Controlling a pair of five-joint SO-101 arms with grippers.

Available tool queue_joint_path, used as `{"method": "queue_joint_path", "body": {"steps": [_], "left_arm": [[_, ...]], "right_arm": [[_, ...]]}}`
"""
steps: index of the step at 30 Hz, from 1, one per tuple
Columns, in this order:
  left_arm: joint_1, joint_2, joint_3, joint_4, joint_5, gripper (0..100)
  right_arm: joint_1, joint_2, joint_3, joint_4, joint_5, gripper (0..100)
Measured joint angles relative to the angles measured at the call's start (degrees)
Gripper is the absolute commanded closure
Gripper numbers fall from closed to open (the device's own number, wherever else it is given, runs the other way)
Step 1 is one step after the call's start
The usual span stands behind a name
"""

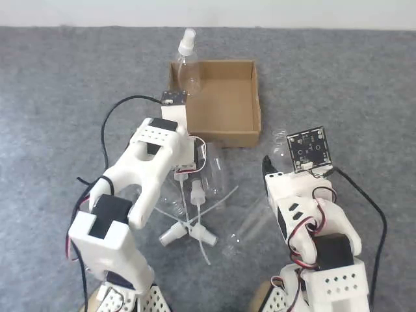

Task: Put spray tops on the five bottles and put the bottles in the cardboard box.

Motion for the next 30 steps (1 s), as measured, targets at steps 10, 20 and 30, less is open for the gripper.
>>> {"method": "queue_joint_path", "body": {"steps": [10,20,30], "left_arm": [[-0.09,-10.90,2.11,1.05,-0.70,99],[-2.11,-19.60,3.34,1.05,-0.70,99],[-8.18,-33.23,11.25,-0.35,-0.70,99]], "right_arm": [[0.00,0.00,0.00,0.00,0.00,89.8],[-0.79,0.00,0.00,0.00,0.00,89.8],[-2.81,0.00,2.37,-1.41,-0.09,89.8]]}}
